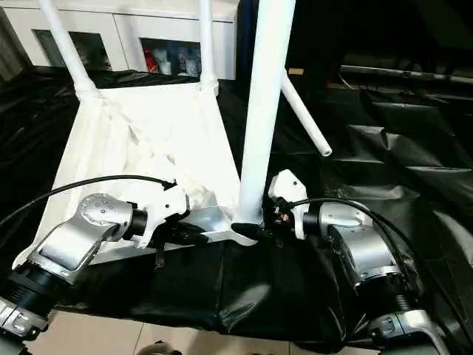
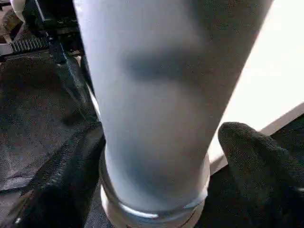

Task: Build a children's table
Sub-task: Rotate leg to tighten

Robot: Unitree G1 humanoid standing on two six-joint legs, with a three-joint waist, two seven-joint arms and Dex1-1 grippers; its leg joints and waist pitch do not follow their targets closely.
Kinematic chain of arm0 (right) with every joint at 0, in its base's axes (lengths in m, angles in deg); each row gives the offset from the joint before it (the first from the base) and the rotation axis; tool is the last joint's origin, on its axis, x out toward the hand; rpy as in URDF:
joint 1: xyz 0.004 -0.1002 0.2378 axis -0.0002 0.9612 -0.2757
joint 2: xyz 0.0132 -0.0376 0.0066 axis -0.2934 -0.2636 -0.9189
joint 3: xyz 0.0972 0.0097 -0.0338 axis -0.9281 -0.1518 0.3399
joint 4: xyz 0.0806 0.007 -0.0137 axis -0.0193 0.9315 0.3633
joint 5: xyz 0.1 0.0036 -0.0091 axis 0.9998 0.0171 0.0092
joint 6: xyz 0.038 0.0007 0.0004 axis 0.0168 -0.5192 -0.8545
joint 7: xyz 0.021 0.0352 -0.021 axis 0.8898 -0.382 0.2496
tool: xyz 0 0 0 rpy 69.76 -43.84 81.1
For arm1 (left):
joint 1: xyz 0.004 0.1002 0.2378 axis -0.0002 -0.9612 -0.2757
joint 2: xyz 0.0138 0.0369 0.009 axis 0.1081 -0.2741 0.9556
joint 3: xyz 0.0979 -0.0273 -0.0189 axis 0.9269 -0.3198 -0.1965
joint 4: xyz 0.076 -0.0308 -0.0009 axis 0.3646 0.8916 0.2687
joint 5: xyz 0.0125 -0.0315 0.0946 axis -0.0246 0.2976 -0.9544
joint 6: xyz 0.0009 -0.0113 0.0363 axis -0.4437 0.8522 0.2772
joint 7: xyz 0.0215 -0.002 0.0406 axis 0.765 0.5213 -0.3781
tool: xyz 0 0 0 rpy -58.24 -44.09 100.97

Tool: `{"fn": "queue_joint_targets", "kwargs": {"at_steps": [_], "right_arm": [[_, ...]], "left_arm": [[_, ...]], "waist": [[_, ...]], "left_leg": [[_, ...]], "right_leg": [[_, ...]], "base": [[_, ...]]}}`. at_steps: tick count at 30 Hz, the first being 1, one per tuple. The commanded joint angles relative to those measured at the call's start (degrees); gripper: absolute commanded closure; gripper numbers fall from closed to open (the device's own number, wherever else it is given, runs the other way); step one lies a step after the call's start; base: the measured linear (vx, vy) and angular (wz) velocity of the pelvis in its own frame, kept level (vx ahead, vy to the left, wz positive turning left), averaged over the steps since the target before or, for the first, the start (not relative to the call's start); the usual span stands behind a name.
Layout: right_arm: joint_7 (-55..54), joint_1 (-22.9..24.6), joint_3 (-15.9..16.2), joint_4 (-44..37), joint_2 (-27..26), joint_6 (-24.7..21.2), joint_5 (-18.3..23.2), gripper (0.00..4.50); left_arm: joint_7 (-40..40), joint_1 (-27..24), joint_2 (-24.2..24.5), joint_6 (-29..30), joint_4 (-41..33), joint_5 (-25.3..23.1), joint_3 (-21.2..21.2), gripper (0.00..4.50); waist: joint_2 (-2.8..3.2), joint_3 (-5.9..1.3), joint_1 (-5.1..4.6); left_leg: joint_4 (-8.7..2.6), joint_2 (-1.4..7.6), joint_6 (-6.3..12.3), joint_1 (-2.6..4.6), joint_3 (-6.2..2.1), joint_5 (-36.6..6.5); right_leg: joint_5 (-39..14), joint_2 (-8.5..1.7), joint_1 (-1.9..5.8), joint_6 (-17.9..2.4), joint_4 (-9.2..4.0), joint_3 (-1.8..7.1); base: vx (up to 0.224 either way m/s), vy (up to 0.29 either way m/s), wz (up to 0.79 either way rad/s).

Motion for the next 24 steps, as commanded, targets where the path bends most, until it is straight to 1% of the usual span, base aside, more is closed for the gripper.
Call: {"fn": "queue_joint_targets", "kwargs": {"at_steps": [1, 3, 4, 6, 7, 9, 12, 15, 19, 21, 22, 23, 24], "right_arm": [[-0.21, 0.55, 0.49, -0.04, -0.03, -0.35, -0.77, 0.94], [-0.29, 0.57, 0.47, 0.12, -0.21, -0.47, -0.69, 1.12], [-0.34, 0.58, 0.49, 0.18, -0.25, -0.53, -0.67, 1.28], [-0.36, 0.59, 0.53, 0.29, -0.29, -0.56, -0.69, 1.34], [-0.37, 0.67, 0.56, 0.34, -0.30, -0.54, -0.74, 1.54], [-0.35, 0.86, 0.63, 0.46, -0.30, -0.45, -0.80, 1.63], [-0.38, 0.87, 0.68, 0.67, -0.28, -0.46, -0.74, 1.72], [-0.66, 0.96, 0.58, 1.07, -0.46, -0.60, -0.73, 1.75], [-1.32, 1.17, 0.42, 1.51, -0.78, -0.73, -0.84, 1.76], [-3.55, 1.53, 0.32, 2.58, -1.35, -1.06, -1.70, 1.76], [-7.11, 1.66, -0.33, 4.55, -2.56, -1.31, -2.49, 1.76], [-7.49, 1.63, -0.43, 4.78, -2.70, -1.35, -2.53, 1.76], [-8.34, 1.57, -0.65, 5.28, -3.03, -1.42, -2.64, 1.76]], "left_arm": [[1.25, 0.45, -0.52, -1.08, -2.62, 2.39, -1.12, 4.50], [1.21, 0.49, -0.49, -1.13, -2.46, 2.34, -1.13, 4.50], [1.17, 0.54, -0.49, -1.15, -2.37, 2.30, -1.14, 4.50], [1.10, 0.64, -0.52, -1.21, -2.15, 2.23, -1.14, 4.50], [1.04, 0.64, -0.56, -1.25, -2.10, 2.20, -1.13, 4.50], [0.89, 0.58, -0.61, -1.25, -2.10, 2.13, -1.10, 4.50], [0.81, 0.52, -0.63, -1.20, -2.17, 2.13, -1.11, 4.50], [0.66, 0.39, -0.61, -1.28, -2.06, 2.10, -1.18, 4.50], [0.44, 0.54, -0.83, -1.31, -1.64, 2.12, -1.27, 4.50], [-0.98, 0.74, -1.75, -0.92, -0.82, 2.24, -1.93, 4.50], [-5.02, 1.86, -3.62, -0.66, 1.95, 1.35, -3.07, 4.50], [-5.48, 2.02, -3.83, -0.63, 2.31, 1.24, -3.19, 4.50], [-6.49, 2.40, -4.29, -0.57, 3.12, 0.99, -3.47, 4.50]], "waist": [[-0.01, -4.78, 0.02], [-0.01, -4.82, -0.02], [0.03, -4.84, -0.01], [-0.10, -4.83, -0.02], [-0.04, -4.85, 0.00], [-0.04, -4.86, -0.01], [-0.11, -4.90, -0.01], [0.09, -4.90, 0.03], [0.07, -4.92, -0.02], [0.18, -4.89, -0.04], [0.23, -4.78, -0.25], [0.19, -4.70, -0.29], [0.03, -4.79, -0.32]], "left_leg": [[-3.50, 4.53, 6.95, 0.11, -1.89, 2.42], [-3.45, 4.53, 7.00, 0.10, -1.90, 2.59], [-3.44, 4.54, 6.94, 0.12, -1.90, 2.53], [-3.43, 4.49, 6.91, 0.06, -1.86, 2.30], [-3.42, 4.50, 6.89, 0.07, -1.86, 2.30], [-3.42, 4.52, 6.87, 0.10, -1.90, 2.43], [-3.33, 4.45, 6.96, 0.06, -1.84, 2.67], [-3.32, 4.50, 7.05, 0.06, -1.91, 2.75], [-3.28, 4.47, 6.84, 0.06, -1.91, 2.49], [-3.28, 4.44, 6.70, 0.10, -1.87, 2.27], [-3.32, 4.34, 6.18, 0.08, -1.78, 1.54], [-3.42, 4.33, 5.92, 0.15, -1.80, 1.17], [-3.42, 4.21, 5.45, 0.15, -1.80, 0.62]], "right_leg": [[-8.21, -6.48, 4.55, -2.76, -3.77, 5.62], [-7.67, -6.48, 4.56, -2.91, -3.68, 5.64], [-7.72, -6.50, 4.56, -2.96, -3.67, 5.64], [-7.93, -6.50, 4.62, -2.89, -3.71, 5.63], [-7.99, -6.54, 4.63, -2.89, -3.72, 5.64], [-7.92, -6.51, 4.61, -2.83, -3.67, 5.63], [-7.55, -6.48, 4.62, -2.87, -3.61, 5.67], [-7.44, -6.47, 4.61, -2.93, -3.57, 5.61], [-7.54, -6.43, 4.60, -2.95, -3.58, 5.61], [-7.83, -6.43, 4.57, -2.88, -3.67, 5.60], [-9.14, -6.31, 4.52, -2.69, -3.98, 5.50], [-9.98, -6.36, 4.53, -2.50, -4.26, 5.44], [-11.09, -6.38, 4.74, -2.02, -4.35, 5.41]], "base": [[0.000, 0.000, 0.00], [0.000, 0.000, 0.00], [0.000, 0.000, 0.00], [0.000, 0.000, 0.00], [0.000, 0.000, 0.00], [0.000, 0.000, 0.00], [0.000, 0.000, 0.00], [0.000, 0.000, 0.00], [0.000, 0.000, 0.00], [0.000, 0.000, 0.00], [0.000, 0.000, 0.00], [0.000, 0.000, 0.00], [0.000, 0.000, 0.00]]}}
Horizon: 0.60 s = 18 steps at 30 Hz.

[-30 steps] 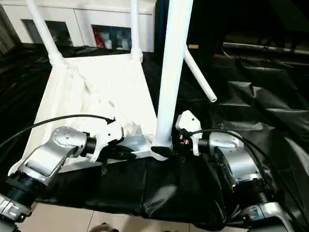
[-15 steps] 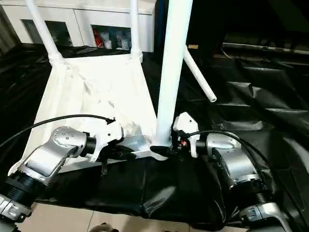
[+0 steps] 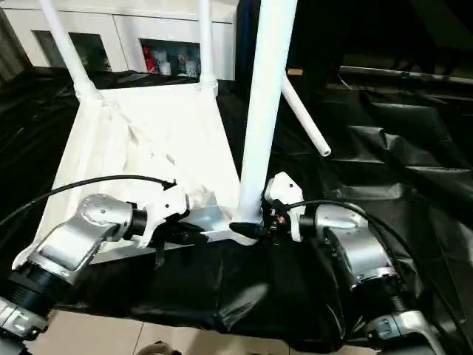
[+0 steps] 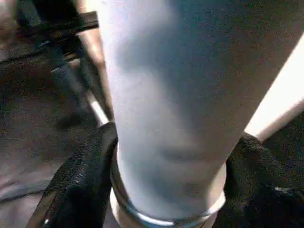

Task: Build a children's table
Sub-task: Rotate leg to tighten

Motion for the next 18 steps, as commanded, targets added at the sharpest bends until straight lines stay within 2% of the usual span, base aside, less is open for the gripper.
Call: {"fn": "queue_joint_targets", "kwargs": {"at_steps": [1, 3, 4, 5, 7, 8, 9, 10, 11, 13, 15, 16, 18], "right_arm": [[-5.51, 0.54, -0.98, 4.26, -1.46, -2.14, -1.86, 1.76], [-15.52, -1.50, -3.33, 9.81, -5.15, -3.01, -2.80, 1.77], [-19.69, -2.42, -3.96, 11.76, -6.42, -3.34, -3.45, 1.77], [-20.93, -2.70, -4.14, 12.33, -6.80, -3.46, -3.64, 1.77], [-30.99, -5.27, -6.20, 16.63, -10.23, -4.84, -3.99, 1.77], [-34.27, -6.34, -7.08, 18.12, -11.58, -5.25, -3.67, 1.77], [-34.55, -6.44, -7.15, 18.25, -11.70, -5.28, -3.65, 1.77], [-40.81, -8.83, -6.89, 20.87, -14.13, -4.99, -5.17, 1.77], [-42.65, -9.74, -6.74, 21.90, -15.03, -4.64, -5.84, 1.77], [-43.80, -10.39, -6.67, 22.74, -15.64, -4.25, -6.41, 1.77], [-42.82, -11.61, -6.82, 23.79, -16.97, -2.35, -6.31, 1.77], [-42.33, -12.05, -6.82, 24.08, -17.40, -1.63, -6.15, 1.42], [-41.74, -12.79, -7.37, 24.36, -17.71, -0.38, -5.42, 1.42]], "left_arm": [[-4.64, 2.94, -2.73, -0.48, 1.92, 1.37, -3.83, 4.50], [-10.48, 5.87, -5.84, 0.38, 7.28, 0.61, -5.51, 4.50], [-12.12, 6.76, -6.82, 0.56, 8.77, 0.32, -5.75, 4.50], [-12.59, 7.03, -7.10, 0.61, 9.21, 0.24, -5.82, 4.50], [-17.95, 9.47, -10.07, 1.56, 13.05, -0.45, -6.69, 4.50], [-20.67, 10.48, -11.27, 1.75, 14.66, -0.97, -7.00, 4.50], [-20.90, 10.57, -11.38, 1.77, 14.80, -1.01, -7.03, 4.50], [-26.02, 12.59, -13.88, 1.52, 18.16, -1.97, -7.45, 4.50], [-27.75, 13.34, -14.80, 1.31, 19.51, -2.33, -7.68, 4.50], [-28.79, 13.90, -15.44, 1.06, 20.61, -2.55, -7.88, 4.50], [-28.26, 14.29, -15.99, 0.85, 21.57, -2.80, -7.47, 4.50], [-27.99, 14.38, -16.04, 0.62, 21.86, -2.90, -7.23, 4.50], [-27.68, 14.43, -15.87, 0.27, 22.28, -2.77, -7.05, 4.50]], "waist": [[0.10, -4.59, 0.05], [0.16, -4.07, -0.41], [0.12, -4.01, -0.83], [0.12, -4.12, -0.87], [0.56, -3.95, -1.53], [0.39, -3.94, -2.05], [0.55, -4.27, -2.05], [0.81, -4.26, -2.12], [0.83, -4.30, -2.31], [0.82, -4.83, -2.25], [0.95, -5.07, -2.34], [0.90, -5.11, -2.34], [0.99, -5.08, -2.32]], "left_leg": [[-3.70, 4.11, 5.34, 0.12, -1.77, 0.19], [-3.91, 3.64, 4.52, 0.44, -1.39, -2.60], [-4.03, 3.08, 2.55, 0.88, -1.40, -5.47], [-4.04, 2.90, 2.66, 0.93, -1.31, -5.67], [-4.22, 3.10, 2.62, 1.04, -1.44, -6.18], [-4.12, 2.96, 2.18, 1.37, -1.48, -7.49], [-4.09, 2.88, 2.32, 1.20, -1.46, -6.95], [-4.20, 3.10, 2.71, 1.01, -1.62, -6.05], [-4.22, 3.21, 2.58, 1.07, -1.71, -5.80], [-4.27, 3.72, 2.80, 0.99, -2.00, -4.24], [-4.22, 4.39, 4.36, 0.57, -2.17, -1.50], [-4.13, 4.36, 4.79, 0.66, -2.05, -1.08], [-4.08, 4.24, 5.35, 0.55, -1.89, -0.56]], "right_leg": [[-11.70, -6.39, 4.55, -2.09, -4.57, 5.39], [-17.27, -6.15, 4.27, -0.66, -5.90, 5.06], [-23.56, -6.20, 4.67, 2.05, -6.90, 4.41], [-23.74, -6.11, 4.70, 2.61, -7.04, 4.34], [-23.89, -5.85, 4.33, 3.24, -7.42, 4.05], [-25.46, -5.84, 4.34, 3.98, -7.89, 3.68], [-24.48, -6.00, 4.61, 4.22, -7.72, 3.85], [-22.86, -5.98, 4.49, 3.89, -7.56, 4.01], [-22.12, -5.84, 4.37, 3.59, -7.39, 3.95], [-18.03, -6.28, 4.73, 2.11, -6.55, 4.32], [-11.34, -6.72, 4.74, -0.82, -5.25, 4.92], [-9.49, -6.86, 4.72, -2.12, -4.89, 5.17], [-8.00, -6.92, 4.84, -3.44, -4.69, 5.28]], "base": [[0.000, 0.000, 0.00], [0.000, 0.000, 0.00], [0.000, 0.000, 0.00], [0.000, 0.000, 0.00], [0.000, 0.000, 0.00], [0.000, 0.000, 0.00], [0.000, 0.000, 0.00], [0.000, 0.000, 0.00], [0.000, 0.000, 0.00], [0.000, 0.000, 0.00], [0.000, 0.000, 0.00], [0.000, 0.000, 0.00], [0.000, 0.000, 0.00]]}}
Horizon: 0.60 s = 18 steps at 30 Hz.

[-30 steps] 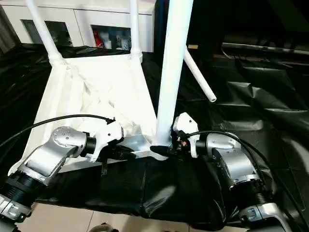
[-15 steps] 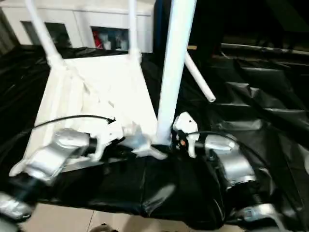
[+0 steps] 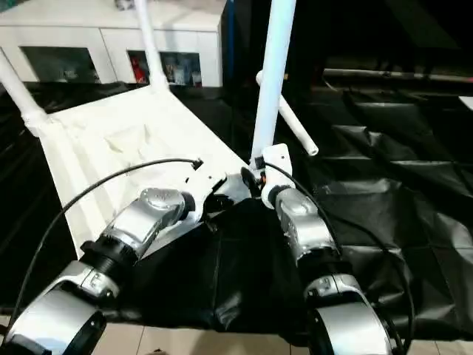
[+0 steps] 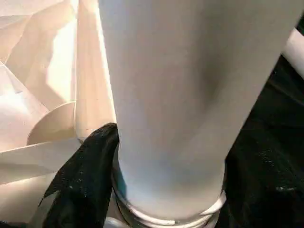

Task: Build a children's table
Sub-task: Rotate leg to tighten

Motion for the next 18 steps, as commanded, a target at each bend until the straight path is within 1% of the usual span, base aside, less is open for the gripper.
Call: {"fn": "queue_joint_targets", "kwargs": {"at_steps": [1, 2, 3, 4, 5, 6, 7, 8, 9, 10, 11, 12, 13, 14, 15, 16, 17, 18], "right_arm": [[1.87, 0.70, 0.24, 2.68, -1.05, -0.05, 0.61, 1.19], [2.49, 0.27, 0.21, 2.56, -0.63, 0.60, 0.59, 1.02], [2.78, -0.04, 0.22, 2.60, -0.38, 1.02, 0.46, 1.00], [3.54, -0.27, 0.32, 2.37, 0.04, 1.20, 0.39, 0.97], [4.52, -0.38, 0.37, 2.03, 0.45, 1.39, 0.28, 0.86], [5.69, -0.25, 0.56, 1.15, 1.04, 1.40, 0.27, 0.71], [8.08, 0.21, 0.92, -0.82, 2.31, 0.92, 0.40, 0.55], [11.13, 1.07, 1.41, -3.58, 4.10, -0.44, 0.75, 0.55], [11.78, 1.27, 1.52, -4.19, 4.50, -0.76, 0.82, 0.55], [17.48, 3.47, 2.85, -9.53, 8.07, -4.02, 1.49, 0.55], [20.21, 4.79, 3.45, -12.38, 9.78, -5.50, 2.10, 0.55], [21.89, 5.60, 3.78, -13.90, 10.82, -6.40, 2.47, 0.55], [24.20, 6.70, 4.18, -15.91, 12.26, -7.59, 2.99, 0.55], [24.20, 6.70, 4.18, -15.91, 12.26, -7.59, 2.99, 0.55], [28.95, 8.88, 5.36, -19.75, 15.05, -8.55, 3.71, 0.55], [30.78, 9.71, 5.82, -21.29, 16.08, -8.74, 4.15, 0.55], [33.73, 11.00, 6.56, -23.81, 17.75, -9.15, 4.95, 0.55], [34.95, 11.46, 6.78, -24.79, 18.37, -9.38, 5.29, 0.55]], "left_arm": [[-2.22, 2.04, 0.73, -2.80, 0.32, -0.12, -2.25, 4.50], [-1.82, 1.96, 1.07, -3.22, 0.29, -0.28, -2.10, 4.50], [-1.63, 1.96, 1.25, -3.53, 0.35, -0.40, -2.01, 4.50], [-1.22, 1.90, 1.52, -4.07, 0.26, -0.52, -1.85, 4.50], [-0.83, 1.79, 1.78, -4.40, 0.07, -0.60, -1.76, 4.50], [-0.47, 1.59, 2.09, -4.30, -0.29, -0.58, -1.75, 4.50], [0.37, 1.16, 2.71, -4.37, -1.04, -0.60, -1.60, 4.50], [1.41, 0.61, 3.46, -4.59, -1.98, -0.65, -1.34, 4.50], [1.61, 0.49, 3.62, -4.59, -2.18, -0.65, -1.29, 4.50], [3.88, -0.52, 5.07, -5.81, -3.79, -0.75, -0.66, 4.50], [4.54, -0.81, 5.46, -6.06, -4.26, -0.70, -0.52, 4.50], [5.32, -1.14, 5.97, -6.20, -4.83, -0.67, -0.31, 4.50], [6.40, -1.60, 6.68, -6.29, -5.63, -0.62, -0.02, 4.50], [6.40, -1.60, 6.68, -6.29, -5.63, -0.62, -0.02, 4.50], [10.13, -2.71, 8.25, -7.79, -7.73, 0.03, 0.77, 4.50], [12.04, -3.22, 8.88, -8.63, -8.74, 0.50, 1.10, 4.50], [15.47, -4.11, 10.04, -8.98, -10.71, 1.47, 1.69, 4.50], [16.95, -4.48, 10.55, -8.78, -11.59, 1.95, 1.93, 4.50]], "waist": [[-0.10, -4.41, 0.15], [-0.52, -4.32, 0.15], [-0.39, -4.31, 0.20], [-0.55, -4.11, 0.17], [-0.49, -4.10, 0.13], [-0.64, -4.05, -0.05], [-0.57, -4.06, -0.06], [-0.95, -3.85, -0.15], [-0.91, -4.02, 0.07], [-1.03, -4.07, 0.23], [-1.05, -4.18, 0.19], [-0.86, -4.29, 0.34], [-1.01, -4.58, 0.39], [-1.05, -4.52, 0.30], [-0.73, -4.62, 0.30], [-0.86, -4.93, 0.44], [-0.79, -4.95, 0.56], [-0.81, -4.81, 0.71]], "left_leg": [[-3.71, 4.30, 5.34, -0.27, -1.88, -0.84], [-3.75, 4.24, 5.44, -0.24, -1.69, -1.36], [-3.75, 4.18, 5.40, -0.25, -1.68, -1.60], [-3.87, 4.10, 5.33, -0.28, -1.62, -2.48], [-3.88, 4.07, 5.27, -0.30, -1.64, -2.64], [-3.94, 4.09, 5.15, -0.25, -1.66, -3.09], [-3.88, 4.01, 5.17, -0.19, -1.60, -3.26], [-3.93, 3.88, 5.42, -0.37, -1.55, -3.72], [-3.84, 3.87, 5.66, -0.28, -1.53, -3.11], [-3.84, 4.07, 6.40, -0.35, -1.75, -2.12], [-3.76, 4.28, 6.65, -0.44, -1.82, -1.28], [-3.65, 4.39, 7.16, -0.35, -1.87, -0.16], [-3.42, 4.32, 7.87, -0.64, -1.94, 1.55], [-3.41, 4.38, 8.19, -0.82, -1.97, 2.10], [-3.24, 4.12, 8.46, -0.86, -1.88, 2.58], [-2.99, 4.15, 8.97, -1.07, -1.86, 3.83], [-2.92, 4.10, 9.55, -1.20, -1.94, 4.45], [-2.85, 4.38, 10.38, -1.17, -1.86, 4.76]], "right_leg": [[-8.59, -6.91, 3.81, -3.99, -3.50, 5.47], [-9.64, -6.95, 3.84, -3.98, -3.69, 5.47], [-10.29, -6.99, 3.90, -3.98, -3.73, 5.46], [-12.58, -6.92, 3.98, -3.32, -4.09, 5.36], [-13.28, -6.90, 4.01, -2.97, -4.21, 5.32], [-14.38, -6.83, 3.99, -2.42, -4.35, 5.28], [-14.68, -6.79, 3.93, -2.28, -4.43, 5.25], [-15.75, -6.74, 4.02, -1.75, -4.63, 5.23], [-15.57, -6.77, 4.06, -1.15, -4.54, 5.29], [-13.96, -6.59, 4.20, -0.69, -4.25, 5.33], [-12.68, -6.67, 4.06, -0.73, -3.88, 5.52], [-10.92, -6.66, 3.94, -0.95, -3.63, 5.51], [-7.90, -6.65, 4.14, -1.38, -3.07, 5.57], [-7.01, -6.67, 4.02, -1.78, -2.95, 5.59], [-6.53, -6.60, 4.02, -2.36, -3.02, 5.37], [-4.31, -6.69, 4.06, -2.70, -2.51, 5.54], [-3.19, -6.61, 4.08, -2.87, -2.39, 5.49], [-2.27, -6.63, 3.65, -3.22, -2.21, 5.60]], "base": [[0.000, 0.000, 0.00], [0.000, 0.000, 0.00], [0.000, 0.000, 0.00], [0.000, 0.000, 0.00], [0.000, 0.000, 0.00], [0.000, 0.000, 0.00], [0.000, 0.000, 0.00], [0.000, 0.000, 0.00], [0.000, 0.000, 0.00], [0.000, 0.000, 0.00], [0.000, 0.000, 0.00], [0.000, 0.000, 0.00], [0.000, 0.000, 0.00], [0.000, 0.000, 0.00], [0.000, 0.000, 0.00], [0.000, 0.000, 0.00], [0.000, 0.000, 0.00], [0.000, 0.000, 0.00]]}}
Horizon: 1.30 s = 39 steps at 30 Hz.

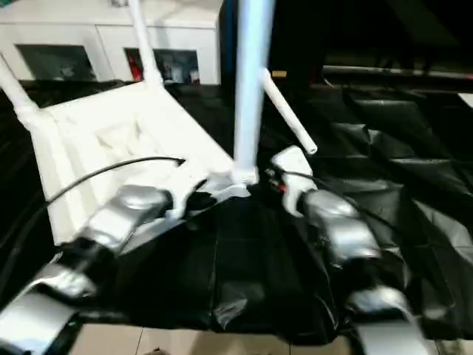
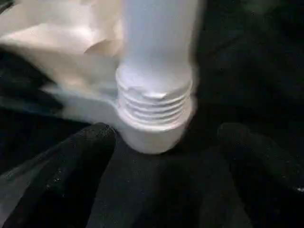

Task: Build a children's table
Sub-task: Rotate leg to tighten

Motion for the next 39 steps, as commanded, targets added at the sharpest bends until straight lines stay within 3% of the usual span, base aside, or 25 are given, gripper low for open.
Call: {"fn": "queue_joint_targets", "kwargs": {"at_steps": [1, 4, 5, 9, 11, 13, 16, 22, 33, 39], "right_arm": [[4.29, 0.37, 1.13, -3.84, 1.42, -0.98, 1.45, 0.55], [6.78, 1.26, 1.49, -6.68, 2.63, -2.54, 2.22, 0.55], [7.71, 1.50, 1.83, -7.66, 3.03, -3.17, 2.51, 0.55], [8.27, 1.37, 2.74, -8.63, 3.17, -4.14, 1.76, 0.55], [8.34, 1.22, 3.22, -8.63, 3.19, -4.02, 1.20, 0.55], [9.20, 1.55, 4.19, -9.17, 3.37, -4.01, 1.07, 0.55], [9.60, 1.79, 4.39, -9.55, 3.27, -4.27, 1.09, 0.55], [9.25, 1.43, 3.78, -9.25, 2.49, -4.56, 1.67, 0.55], [8.63, 2.06, 4.81, -7.53, 2.67, -3.07, -0.14, 1.62], [8.72, 2.61, 4.97, -7.37, 2.63, -2.68, -0.32, 1.77]], "left_arm": [[6.36, -0.29, 1.01, -3.79, -5.74, 2.59, 1.08, 4.50], [10.30, -1.37, 2.53, -3.86, -8.53, 3.64, 1.97, 4.50], [11.59, -1.76, 3.14, -3.56, -9.59, 3.93, 2.41, 4.50], [13.19, -2.44, 4.25, -2.49, -11.65, 3.80, 3.33, 4.50], [13.29, -2.59, 4.28, -2.83, -11.83, 3.35, 3.45, 4.50], [13.51, -2.80, 4.20, -2.78, -12.14, 3.08, 3.72, 4.50], [13.92, -2.99, 4.29, -2.73, -12.51, 3.08, 3.84, 4.50], [14.43, -3.10, 4.71, -2.90, -12.59, 2.63, 3.92, 4.50], [13.69, -3.47, 4.70, -3.51, -12.22, 1.91, 3.93, 4.50], [13.67, -3.72, 4.78, -3.42, -12.38, 1.74, 3.85, 4.50]], "waist": [[-0.64, -4.68, 0.75], [-0.69, -4.52, 1.08], [-0.27, -4.41, 1.63], [-0.21, -4.30, 2.61], [-0.27, -4.27, 2.78], [-0.33, -4.32, 2.86], [-0.41, -4.43, 2.88], [-0.42, -4.41, 2.88], [-0.61, -4.44, 2.91], [-0.50, -4.45, 2.94]], "left_leg": [[-2.94, 4.23, 10.07, -0.14, -1.78, 3.44], [-3.12, 4.16, 8.93, -0.06, -1.67, 1.91], [-3.21, 4.41, 8.09, 0.52, -1.60, 0.81], [-3.53, 4.90, 5.77, 1.30, -1.47, -1.54], [-3.61, 4.72, 5.17, 1.20, -1.33, -2.30], [-3.61, 4.59, 5.12, 0.68, -1.45, -2.02], [-3.52, 4.46, 5.32, 0.43, -1.51, -1.31], [-3.52, 4.41, 5.29, 0.40, -1.52, -1.32], [-3.48, 4.27, 5.30, 0.33, -1.49, -0.93], [-3.47, 4.33, 5.49, 0.30, -1.55, -0.88]], "right_leg": [[-4.53, -6.59, 4.49, -3.08, -3.05, 5.44], [-8.11, -6.43, 4.47, -2.35, -3.37, 5.41], [-10.31, -6.32, 4.02, -2.08, -3.72, 5.52], [-11.55, -6.38, 3.51, -3.32, -3.83, 5.86], [-11.59, -6.37, 3.67, -3.59, -3.84, 5.94], [-11.39, -6.39, 4.08, -2.84, -3.69, 5.83], [-10.84, -6.40, 4.22, -1.94, -3.62, 5.79], [-11.68, -6.34, 4.20, -1.35, -3.80, 5.67], [-11.99, -6.27, 4.23, -0.48, -3.85, 5.58], [-11.81, -6.27, 4.21, -0.49, -3.83, 5.56]], "base": [[0.000, 0.000, 0.00], [0.000, 0.000, 0.00], [0.000, 0.000, 0.00], [0.000, 0.000, 0.00], [0.000, 0.000, 0.00], [0.000, 0.000, 0.00], [0.000, 0.000, 0.00], [0.000, 0.000, 0.00], [0.000, 0.000, 0.00], [0.000, 0.000, 0.00]]}}
